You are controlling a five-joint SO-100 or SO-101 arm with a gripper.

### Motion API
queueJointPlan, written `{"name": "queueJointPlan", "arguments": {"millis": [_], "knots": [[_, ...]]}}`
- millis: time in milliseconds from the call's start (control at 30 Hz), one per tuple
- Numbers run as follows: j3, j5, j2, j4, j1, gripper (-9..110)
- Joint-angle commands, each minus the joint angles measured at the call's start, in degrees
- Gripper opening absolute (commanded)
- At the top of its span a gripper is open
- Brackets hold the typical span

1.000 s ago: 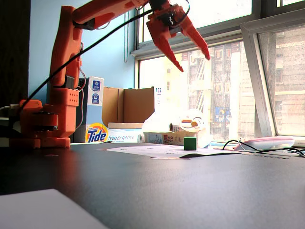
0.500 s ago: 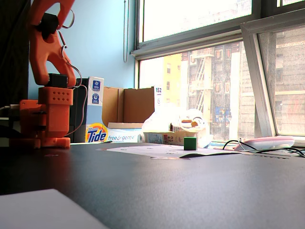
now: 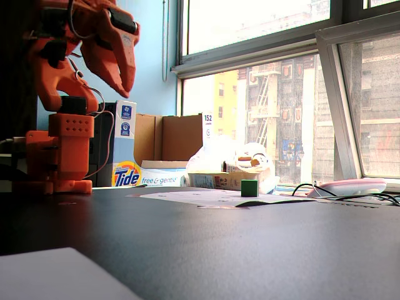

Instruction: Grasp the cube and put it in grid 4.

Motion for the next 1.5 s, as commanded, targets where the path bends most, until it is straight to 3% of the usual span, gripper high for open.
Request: {"name": "queueJointPlan", "arguments": {"millis": [0, 367, 733, 1067, 1467], "knots": [[8.53, 2.11, 2.81, -0.70, 1.05, 0], [32.17, 6.68, 11.51, -9.93, -0.18, 0], [43.59, 6.86, 21.62, -11.34, -1.93, 0], [46.67, 12.57, 32.43, -2.02, -1.67, 0], [48.69, 12.22, 42.71, 4.75, -1.58, 0]]}}
